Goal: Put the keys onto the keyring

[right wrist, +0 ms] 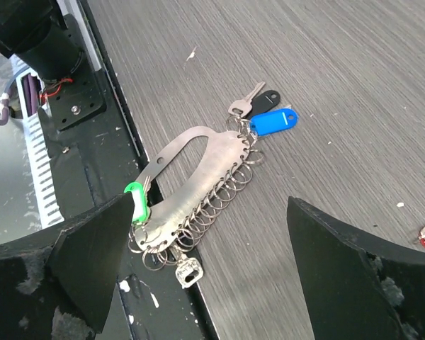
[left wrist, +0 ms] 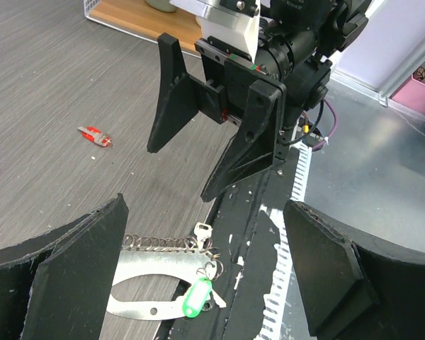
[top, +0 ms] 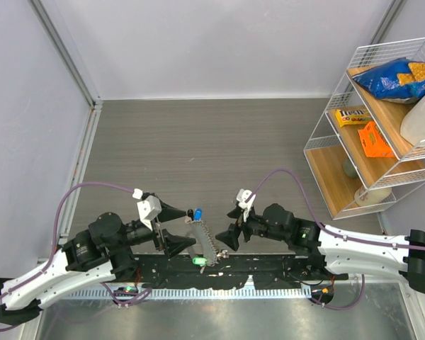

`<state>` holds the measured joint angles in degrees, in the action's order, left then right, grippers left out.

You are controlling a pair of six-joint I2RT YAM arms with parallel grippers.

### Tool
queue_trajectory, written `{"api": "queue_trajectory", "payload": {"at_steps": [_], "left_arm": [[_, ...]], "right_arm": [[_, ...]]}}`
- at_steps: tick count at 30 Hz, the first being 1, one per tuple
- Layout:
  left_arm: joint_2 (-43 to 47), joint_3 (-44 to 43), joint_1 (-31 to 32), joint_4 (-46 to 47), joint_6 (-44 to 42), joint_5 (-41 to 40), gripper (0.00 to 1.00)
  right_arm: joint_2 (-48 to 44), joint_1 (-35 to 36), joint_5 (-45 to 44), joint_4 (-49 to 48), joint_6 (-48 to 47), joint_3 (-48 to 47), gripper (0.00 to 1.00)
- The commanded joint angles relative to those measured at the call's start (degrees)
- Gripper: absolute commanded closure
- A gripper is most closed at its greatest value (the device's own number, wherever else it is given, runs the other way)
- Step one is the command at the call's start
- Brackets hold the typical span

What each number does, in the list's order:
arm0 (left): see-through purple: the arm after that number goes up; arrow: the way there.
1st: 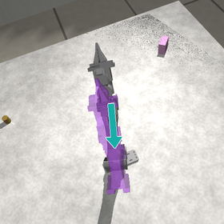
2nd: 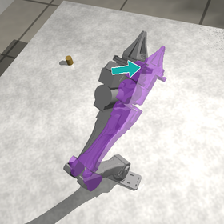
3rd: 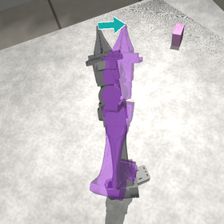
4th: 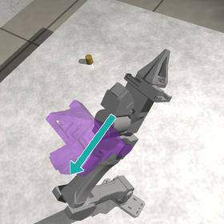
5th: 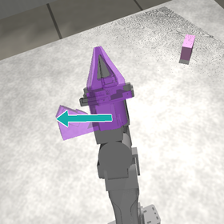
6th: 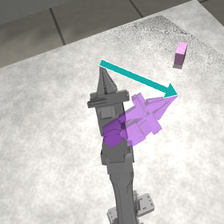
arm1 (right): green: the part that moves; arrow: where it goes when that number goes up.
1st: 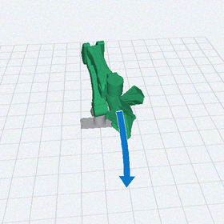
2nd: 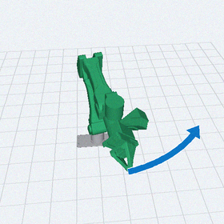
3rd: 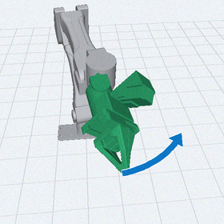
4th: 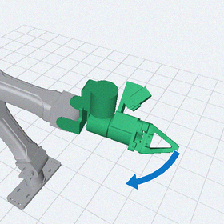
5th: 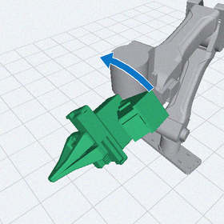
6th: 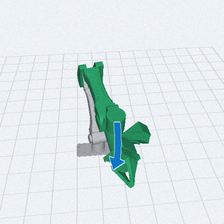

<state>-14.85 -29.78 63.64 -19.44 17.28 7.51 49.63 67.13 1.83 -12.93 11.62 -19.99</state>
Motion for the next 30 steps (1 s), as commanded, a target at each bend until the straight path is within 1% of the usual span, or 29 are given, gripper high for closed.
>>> {"api": "queue_trajectory", "payload": {"at_steps": [1,3,4,5,6,7,8,9,10,11,12,13,14,15,16,17,18,19,20,21,23,26,30], "left_arm": [[-0.09,-0.10,0.00,2.92,-1.11,-0.65,0.00],[-0.53,-0.37,0.08,2.74,-1.11,-0.65,0.00],[-0.79,-0.28,0.00,2.74,-1.11,-0.74,0.00],[-1.14,-0.37,0.08,2.66,-1.19,-0.65,0.00],[-1.41,-0.28,0.00,2.57,-1.19,-0.91,0.00],[-1.67,-0.37,0.00,2.39,-1.19,-0.83,0.00],[-1.93,-0.54,0.08,2.39,-1.28,-0.83,0.00],[-2.20,-0.54,0.00,2.48,-1.19,-0.65,0.00],[-2.29,-0.46,0.00,2.57,-1.19,-0.57,0.00],[-2.55,-0.37,0.08,2.57,-1.11,-0.56,0.00],[-2.64,-0.45,0.08,2.48,-1.11,-0.56,0.00],[-2.64,-0.45,0.00,2.48,-1.02,-0.48,0.00],[-2.55,-0.37,0.08,2.57,-0.84,-0.48,0.00],[-2.38,-0.11,0.00,2.65,-0.67,-0.22,0.00],[-2.20,-0.10,0.00,2.92,-0.67,-0.13,0.01],[-2.02,0.16,0.08,3.01,-0.75,0.05,0.00],[-1.85,0.25,0.00,3.18,-0.67,-0.04,0.00],[-1.67,0.34,0.00,3.27,-0.75,-0.21,0.00],[-1.50,0.34,0.00,3.27,-0.75,-0.47,0.00],[-1.15,0.34,0.00,3.27,-0.67,-0.56,0.00],[-0.53,0.60,0.08,3.09,-0.58,-1.09,0.00],[0.87,1.30,0.00,3.18,-0.23,-1.79,0.00],[2.46,1.83,0.00,3.53,0.04,-2.06,0.00]], "right_arm": [[-0.58,-0.51,3.07,1.33,-1.06,-2.34,0.04],[0.29,-0.08,4.23,2.03,-0.19,-2.25,0.04],[1.60,2.02,3.46,2.90,0.50,-2.25,0.01],[2.22,3.69,-0.47,3.52,0.42,-2.16,0.00],[3.53,9.10,-4.25,3.87,0.25,-2.07,0.00],[4.16,11.94,-11.77,4.40,0.07,-2.25,0.00],[5.29,17.19,-14.45,4.23,0.25,-2.34,0.03],[5.57,18.98,-18.74,3.01,0.77,-2.34,0.03],[5.74,21.87,-20.44,1.60,1.99,-1.20,0.06],[5.66,24.68,-23.94,-1.28,2.44,-0.58,0.07],[5.66,26.28,-26.24,-2.18,2.79,0.81,0.10],[6.09,29.86,-32.44,-3.32,2.71,1.26,0.11],[6.79,31.46,-38.07,-3.59,2.36,1.62,0.12],[8.45,34.70,-40.39,-3.68,2.01,1.18,0.12],[9.95,36.47,-45.11,-3.77,1.48,0.74,0.14],[13.10,38.75,-46.72,-4.47,0.17,0.22,0.16],[14.61,39.99,-49.52,-5.00,-0.62,-0.31,0.16],[18.19,41.75,-50.68,-5.09,-1.24,-1.62,0.18],[19.70,42.20,-53.39,-4.65,-1.16,-2.33,0.18],[22.50,42.99,-54.46,-3.87,-0.98,-3.47,0.19],[25.15,44.04,-57.89,-4.12,-0.63,-3.92,0.21],[25.87,44.40,-62.19,-6.22,0.60,-2.60,0.18],[26.22,44.40,-64.23,-8.87,-0.28,-0.58,0.17]]}}
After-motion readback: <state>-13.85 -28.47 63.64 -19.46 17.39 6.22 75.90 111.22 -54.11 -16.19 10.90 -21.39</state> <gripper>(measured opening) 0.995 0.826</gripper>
